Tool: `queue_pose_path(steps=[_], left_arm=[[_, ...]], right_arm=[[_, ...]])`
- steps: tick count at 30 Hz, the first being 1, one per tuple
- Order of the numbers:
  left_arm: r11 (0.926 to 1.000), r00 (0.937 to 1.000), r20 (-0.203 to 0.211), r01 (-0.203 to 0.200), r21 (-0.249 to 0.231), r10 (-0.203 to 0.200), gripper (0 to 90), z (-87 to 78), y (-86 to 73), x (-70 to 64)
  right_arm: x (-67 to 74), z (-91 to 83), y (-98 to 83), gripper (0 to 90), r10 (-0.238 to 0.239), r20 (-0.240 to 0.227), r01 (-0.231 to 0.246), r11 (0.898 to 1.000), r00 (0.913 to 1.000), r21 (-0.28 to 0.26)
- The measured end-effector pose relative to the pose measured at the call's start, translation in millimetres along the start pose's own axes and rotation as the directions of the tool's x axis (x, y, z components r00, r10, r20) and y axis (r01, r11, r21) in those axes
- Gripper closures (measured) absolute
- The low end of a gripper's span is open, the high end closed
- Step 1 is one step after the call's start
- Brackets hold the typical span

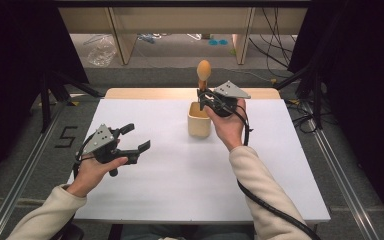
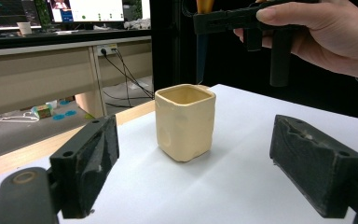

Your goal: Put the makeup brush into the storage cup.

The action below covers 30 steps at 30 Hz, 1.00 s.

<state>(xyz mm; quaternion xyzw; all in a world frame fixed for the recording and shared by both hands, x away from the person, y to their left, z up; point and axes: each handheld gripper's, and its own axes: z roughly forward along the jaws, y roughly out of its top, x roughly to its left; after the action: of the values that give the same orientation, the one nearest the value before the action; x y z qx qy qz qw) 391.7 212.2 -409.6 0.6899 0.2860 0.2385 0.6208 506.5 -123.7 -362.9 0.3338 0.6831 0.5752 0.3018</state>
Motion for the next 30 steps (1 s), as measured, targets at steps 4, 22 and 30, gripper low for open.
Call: queue_pose_path(steps=[4,22,30], left_arm=[[1.0,1.0,0.0,-0.001,0.001,0.001,15.4,0.1,0.0,0.0],[1.0,1.0,0.0,-0.009,0.002,0.009,15.4,0.2,-0.5,0.6],[0.9999,0.9999,0.0,-0.011,0.003,0.011,15.5,0.1,-0.4,0.6]], right_arm=[[-0.7,1.7,-0.6,75.4,-0.004,0.003,0.004,1.0,1.0,0.003],[-5.0,6.8,-4.1,75.4,0.002,0.022,-0.003,1.0,0.9998,0.013],[-6.3,9.5,-7.8,75.4,0.006,0.028,-0.006,1.0,0.9996,0.016]])
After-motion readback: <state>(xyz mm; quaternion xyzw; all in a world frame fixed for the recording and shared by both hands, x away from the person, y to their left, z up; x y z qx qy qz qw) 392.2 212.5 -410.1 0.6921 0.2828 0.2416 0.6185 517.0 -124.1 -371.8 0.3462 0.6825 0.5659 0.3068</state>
